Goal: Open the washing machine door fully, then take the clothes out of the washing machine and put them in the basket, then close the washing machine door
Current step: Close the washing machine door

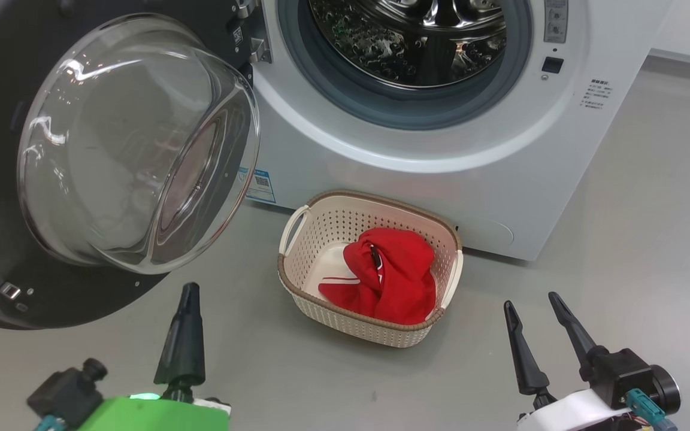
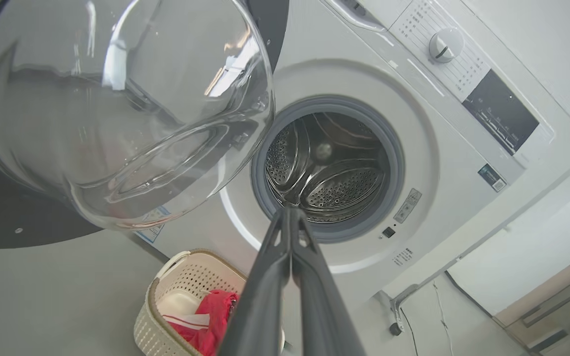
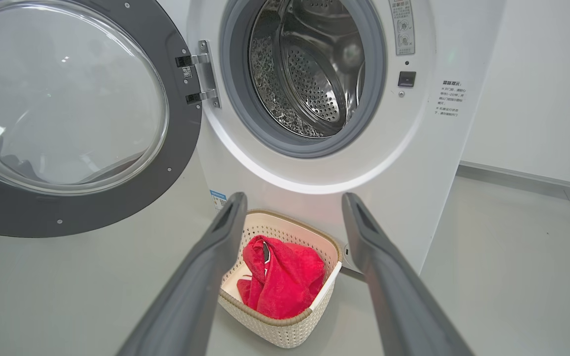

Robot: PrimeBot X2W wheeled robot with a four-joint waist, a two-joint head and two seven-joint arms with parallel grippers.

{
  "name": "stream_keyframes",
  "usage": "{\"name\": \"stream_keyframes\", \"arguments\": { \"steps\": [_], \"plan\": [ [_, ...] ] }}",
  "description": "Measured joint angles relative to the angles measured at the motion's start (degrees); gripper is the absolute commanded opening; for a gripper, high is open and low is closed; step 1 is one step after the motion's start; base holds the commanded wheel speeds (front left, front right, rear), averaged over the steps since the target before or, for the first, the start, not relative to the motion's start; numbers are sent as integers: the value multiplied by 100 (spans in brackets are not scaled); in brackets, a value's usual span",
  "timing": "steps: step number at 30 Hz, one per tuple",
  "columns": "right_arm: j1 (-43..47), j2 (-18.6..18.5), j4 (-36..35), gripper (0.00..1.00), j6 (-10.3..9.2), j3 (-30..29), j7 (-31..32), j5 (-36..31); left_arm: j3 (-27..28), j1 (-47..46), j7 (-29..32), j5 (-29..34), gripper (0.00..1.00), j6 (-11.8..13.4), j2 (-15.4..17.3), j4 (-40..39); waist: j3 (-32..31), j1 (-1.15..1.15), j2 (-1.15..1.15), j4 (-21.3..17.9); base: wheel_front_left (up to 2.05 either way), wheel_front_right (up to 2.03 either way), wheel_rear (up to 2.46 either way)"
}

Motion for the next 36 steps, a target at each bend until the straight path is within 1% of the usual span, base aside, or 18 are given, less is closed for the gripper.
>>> {"name": "stream_keyframes", "arguments": {
  "steps": [5,8,9,11,14,18,21,26,30,34,36],
  "plan": [
    [-18,-1,-8,100,-1,-7,0,-27,59,-13,-90,-1363,0,-245,-1,-512,28,0,0,8,0,0,0],
    [-23,-1,-19,100,-1,-25,0,-29,339,-222,-137,-2125,0,-370,-4,-617,58,0,0,20,0,0,0],
    [-23,0,-33,100,-2,-40,1,-29,433,-313,-138,-2245,0,-403,-5,-667,70,0,0,26,0,0,0],
    [-24,-3,-55,100,-2,-59,0,-30,673,-474,-140,-2224,0,-434,-14,-682,102,0,0,45,0,0,0],
    [-39,-5,-63,100,-2,-59,0,-36,1011,-611,-140,-2366,0,-452,-16,-683,153,0,0,72,0,0,0],
    [-97,-30,-88,100,2,-59,1,-59,1589,-864,-154,-2550,0,-489,-33,-684,235,0,0,100,0,0,0],
    [-116,-56,-104,100,5,-64,1,-78,2017,-1089,-181,-2803,0,-504,4,-713,300,0,0,113,0,0,0],
    [-139,-126,-116,100,8,-99,0,-80,2705,-1450,-182,-3118,0,-504,311,-615,393,0,0,147,0,0,0],
    [-178,-127,-122,100,32,-103,0,-80,3188,-1603,-175,-3386,0,-486,608,-249,422,0,0,165,0,0,0],
    [-208,-137,-118,100,55,-89,1,-86,3521,-1651,10,-3553,0,-268,1059,312,455,0,0,179,0,0,0],
    [-209,-147,-122,100,55,-92,0,-86,3563,-1669,153,-3612,0,-181,1244,528,485,0,0,183,0,0,0]
  ]
}}
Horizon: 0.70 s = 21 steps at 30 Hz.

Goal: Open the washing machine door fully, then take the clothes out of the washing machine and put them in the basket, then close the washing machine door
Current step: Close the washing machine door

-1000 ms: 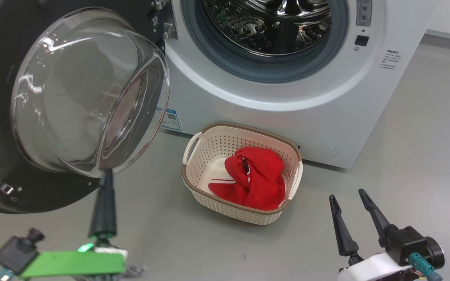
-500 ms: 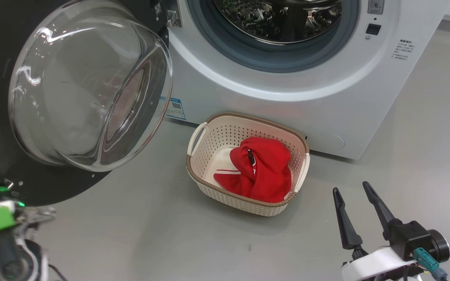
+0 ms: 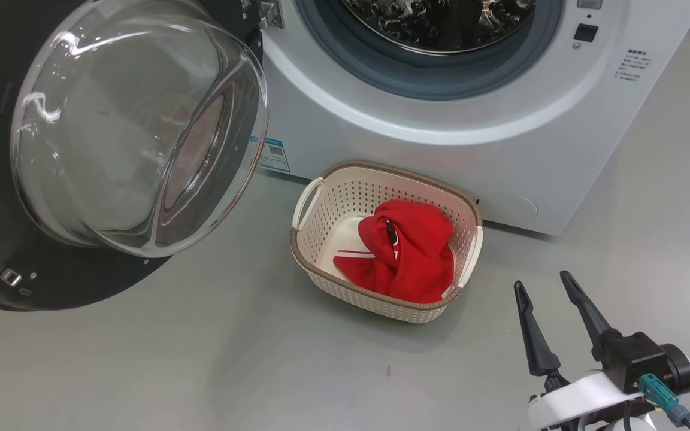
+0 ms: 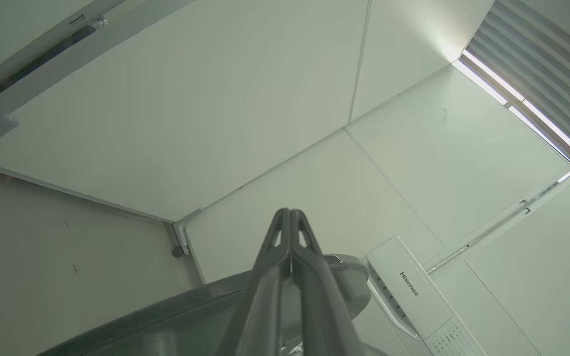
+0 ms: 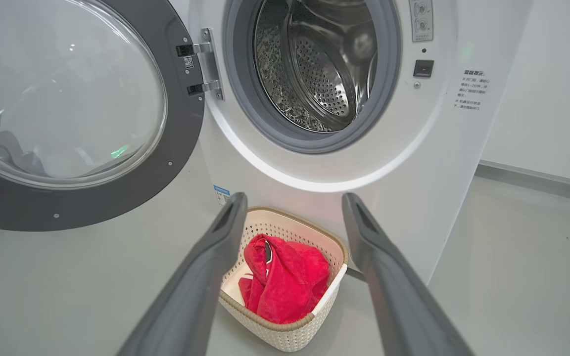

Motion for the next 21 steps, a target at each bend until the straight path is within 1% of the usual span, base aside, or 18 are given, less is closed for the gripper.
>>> {"name": "stream_keyframes", "arguments": {
  "steps": [4,11,15,19,21],
  "plan": [
    [-11,-44,-1,100,19,11,1,-3,4,-158,316,-270,0,99,166,431,66,0,0,8,0,0,0],
    [-125,-111,-4,100,69,59,0,-52,-27,-266,916,-668,0,364,475,1117,180,0,0,-15,0,0,0],
    [-147,-157,-3,100,103,76,0,-59,-90,-313,1262,-740,0,501,660,1433,242,0,0,-53,0,0,0],
    [-159,-176,-8,100,104,60,0,-59,-111,-415,1501,-815,0,505,794,1624,302,0,0,-83,0,0,0],
    [-170,-180,-14,100,104,56,0,-59,-166,-459,1639,-820,0,546,856,1710,336,0,0,-88,0,0,0]
  ]
}}
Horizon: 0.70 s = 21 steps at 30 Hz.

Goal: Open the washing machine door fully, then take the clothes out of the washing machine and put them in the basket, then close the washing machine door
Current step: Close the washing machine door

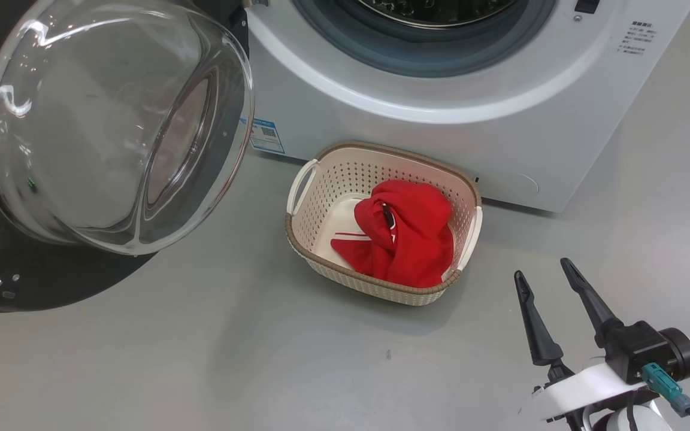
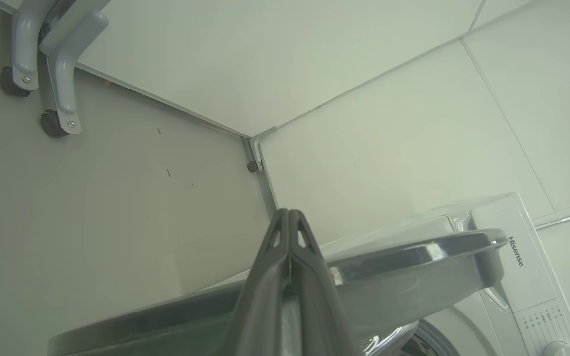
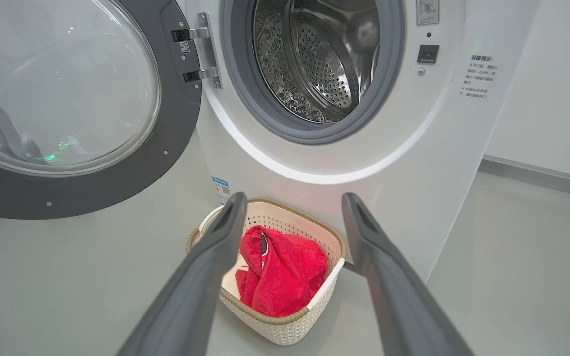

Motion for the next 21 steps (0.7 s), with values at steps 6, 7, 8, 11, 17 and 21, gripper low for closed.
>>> {"name": "stream_keyframes", "arguments": {
  "steps": [6,7,8,11,17,21],
  "plan": [
    [-72,-33,-3,100,8,-4,0,0,-78,-60,260,-133,0,3,52,278,63,0,0,-16,0,0,0],
    [-74,-33,-3,100,8,-4,0,0,-79,-72,312,-181,0,3,58,310,67,0,0,-16,0,0,0],
    [-74,-33,-2,100,8,-5,0,0,-80,-81,355,-197,0,3,59,342,72,0,0,-16,0,0,0],
    [-74,-37,-2,100,9,-8,0,0,-90,-103,471,-223,0,-3,67,437,86,0,0,-13,0,0,0],
    [-76,-64,0,100,45,-11,0,0,-100,-125,757,-360,0,-111,99,527,104,0,0,4,0,0,0],
    [-94,-78,2,100,46,-14,0,0,-99,-126,935,-512,0,-210,119,567,109,0,0,24,0,0,0]
  ]
}}
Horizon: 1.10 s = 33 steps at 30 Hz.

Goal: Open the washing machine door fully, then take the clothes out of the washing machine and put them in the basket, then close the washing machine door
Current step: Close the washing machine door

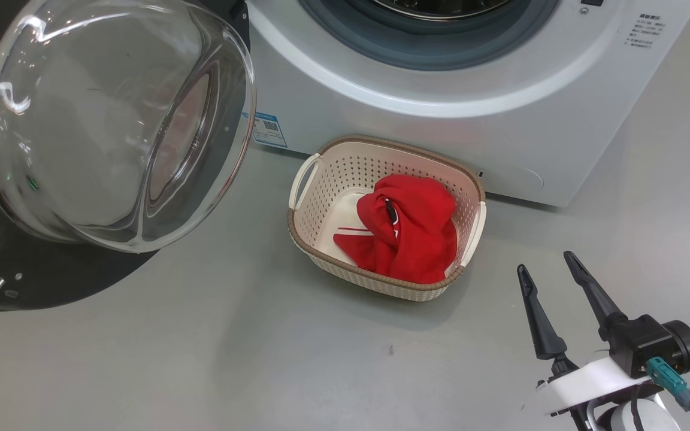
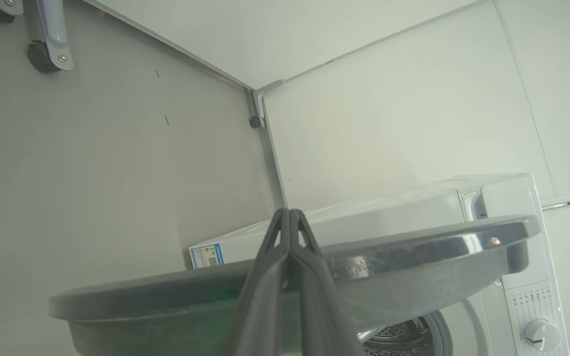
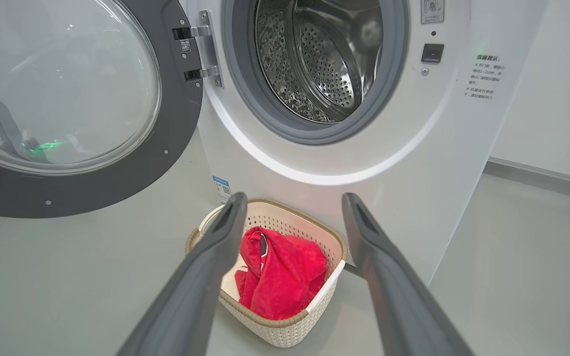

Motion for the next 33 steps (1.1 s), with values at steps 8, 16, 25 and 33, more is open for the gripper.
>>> {"name": "stream_keyframes", "arguments": {
  "steps": [8,16,25,33],
  "plan": [
    [-20,-3,3,100,0,-9,0,0,-13,7,515,-255,0,-179,62,36,-8,0,0,43,0,0,0],
    [-30,-1,36,100,1,-3,0,0,-148,86,1113,-564,0,-457,53,-56,-46,0,0,78,0,0,0],
    [-30,-1,46,100,1,3,0,0,-545,273,1766,-580,0,-659,10,-399,-65,0,0,86,0,0,0],
    [-35,9,47,100,1,15,0,0,-695,454,2160,-728,0,-756,-51,-688,-87,0,0,52,0,0,0]
  ]
}}
